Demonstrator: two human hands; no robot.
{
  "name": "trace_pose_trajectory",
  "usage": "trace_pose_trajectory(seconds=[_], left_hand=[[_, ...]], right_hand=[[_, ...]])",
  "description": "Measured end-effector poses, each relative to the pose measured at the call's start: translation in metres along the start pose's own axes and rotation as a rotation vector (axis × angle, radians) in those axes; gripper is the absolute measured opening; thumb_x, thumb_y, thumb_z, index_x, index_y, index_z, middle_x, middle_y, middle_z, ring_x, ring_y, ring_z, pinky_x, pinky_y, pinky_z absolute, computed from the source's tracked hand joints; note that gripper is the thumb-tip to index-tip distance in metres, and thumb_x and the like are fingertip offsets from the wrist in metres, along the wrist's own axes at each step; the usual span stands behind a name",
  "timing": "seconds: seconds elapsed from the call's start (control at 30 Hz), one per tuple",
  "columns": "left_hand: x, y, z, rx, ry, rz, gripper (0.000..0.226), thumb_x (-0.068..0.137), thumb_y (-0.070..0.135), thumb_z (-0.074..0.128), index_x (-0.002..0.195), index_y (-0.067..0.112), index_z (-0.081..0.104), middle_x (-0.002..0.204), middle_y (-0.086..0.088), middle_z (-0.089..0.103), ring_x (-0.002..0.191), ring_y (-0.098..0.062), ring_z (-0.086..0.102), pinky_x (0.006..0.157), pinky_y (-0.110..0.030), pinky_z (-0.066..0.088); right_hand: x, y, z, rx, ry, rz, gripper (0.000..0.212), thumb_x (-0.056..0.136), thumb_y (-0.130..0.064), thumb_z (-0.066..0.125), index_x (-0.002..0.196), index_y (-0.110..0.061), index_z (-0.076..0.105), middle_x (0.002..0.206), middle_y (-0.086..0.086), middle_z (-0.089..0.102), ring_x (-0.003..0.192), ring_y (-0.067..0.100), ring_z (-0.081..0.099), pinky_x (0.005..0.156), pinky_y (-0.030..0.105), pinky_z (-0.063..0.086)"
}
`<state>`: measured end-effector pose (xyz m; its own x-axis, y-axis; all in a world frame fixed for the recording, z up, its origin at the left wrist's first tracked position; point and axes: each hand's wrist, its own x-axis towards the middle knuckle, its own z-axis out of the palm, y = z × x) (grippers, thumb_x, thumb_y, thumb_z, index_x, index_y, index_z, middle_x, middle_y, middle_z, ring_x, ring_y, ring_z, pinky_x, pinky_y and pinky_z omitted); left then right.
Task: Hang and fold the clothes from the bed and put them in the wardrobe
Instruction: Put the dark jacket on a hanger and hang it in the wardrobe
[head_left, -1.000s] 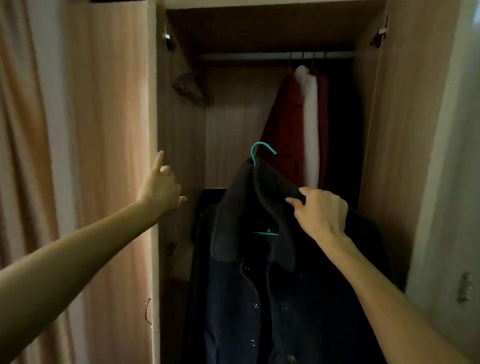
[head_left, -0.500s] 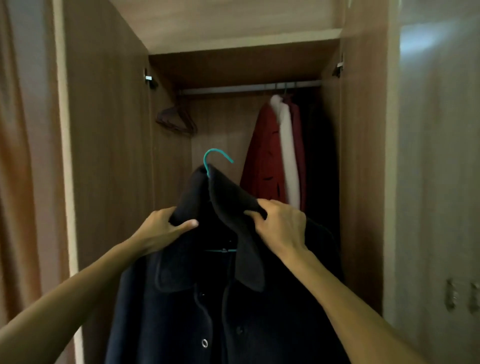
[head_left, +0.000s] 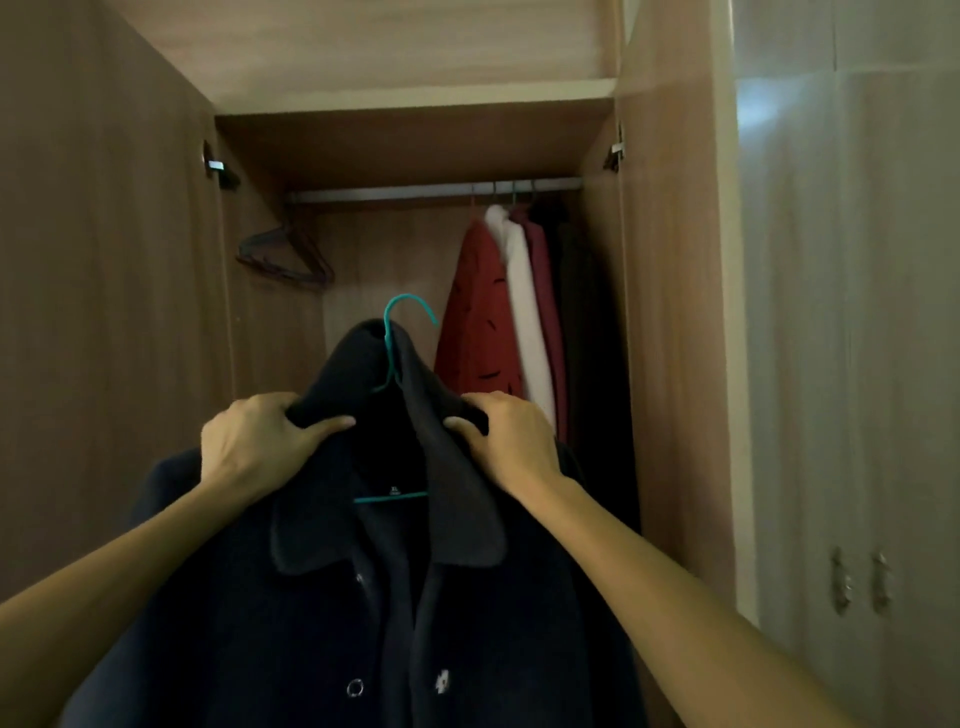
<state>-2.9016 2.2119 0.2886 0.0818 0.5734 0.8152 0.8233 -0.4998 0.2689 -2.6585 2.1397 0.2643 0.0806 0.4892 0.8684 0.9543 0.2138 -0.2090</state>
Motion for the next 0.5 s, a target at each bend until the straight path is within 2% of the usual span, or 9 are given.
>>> trace_pose_trajectory(seconds=[0.1,0.2,0.3,0.5], left_hand=[[0.014,0.003,0.009,0.058,-0.014,-0.031,0.053,0.069,0.078,0.055,0.082,0.029,0.071,0.068,0.006,0.064,0.063,-0.019,0.059,0.057,-0.029,0.044],[0.037,0.012,0.012,0.100,0.008,-0.033,0.054,0.069,0.078,0.054,0.081,0.027,0.068,0.070,0.005,0.065,0.066,-0.020,0.061,0.055,-0.028,0.042],[0.065,0.022,0.010,0.121,0.026,-0.058,0.052,0.071,0.075,0.056,0.079,0.024,0.065,0.069,0.004,0.062,0.062,-0.019,0.056,0.052,-0.028,0.039],[0.122,0.020,0.014,0.155,0.041,-0.160,0.051,0.074,0.069,0.061,0.081,0.018,0.060,0.070,0.000,0.060,0.063,-0.021,0.056,0.054,-0.029,0.041]], right_hand=[[0.010,-0.001,0.010,0.003,0.013,-0.060,0.032,0.092,-0.035,0.058,0.116,-0.016,0.066,0.107,0.005,0.068,0.096,0.026,0.062,0.084,0.038,0.048],[0.028,-0.004,0.020,-0.020,0.015,-0.063,0.030,0.093,-0.031,0.055,0.117,-0.016,0.066,0.110,0.003,0.068,0.099,0.025,0.062,0.088,0.040,0.047],[0.045,-0.003,0.024,-0.030,0.041,-0.065,0.029,0.095,-0.029,0.052,0.119,-0.019,0.065,0.113,0.000,0.068,0.100,0.022,0.062,0.089,0.038,0.047],[0.082,0.010,0.038,-0.044,0.049,-0.090,0.032,0.097,-0.030,0.049,0.123,-0.019,0.062,0.120,-0.002,0.065,0.108,0.017,0.060,0.093,0.030,0.044]])
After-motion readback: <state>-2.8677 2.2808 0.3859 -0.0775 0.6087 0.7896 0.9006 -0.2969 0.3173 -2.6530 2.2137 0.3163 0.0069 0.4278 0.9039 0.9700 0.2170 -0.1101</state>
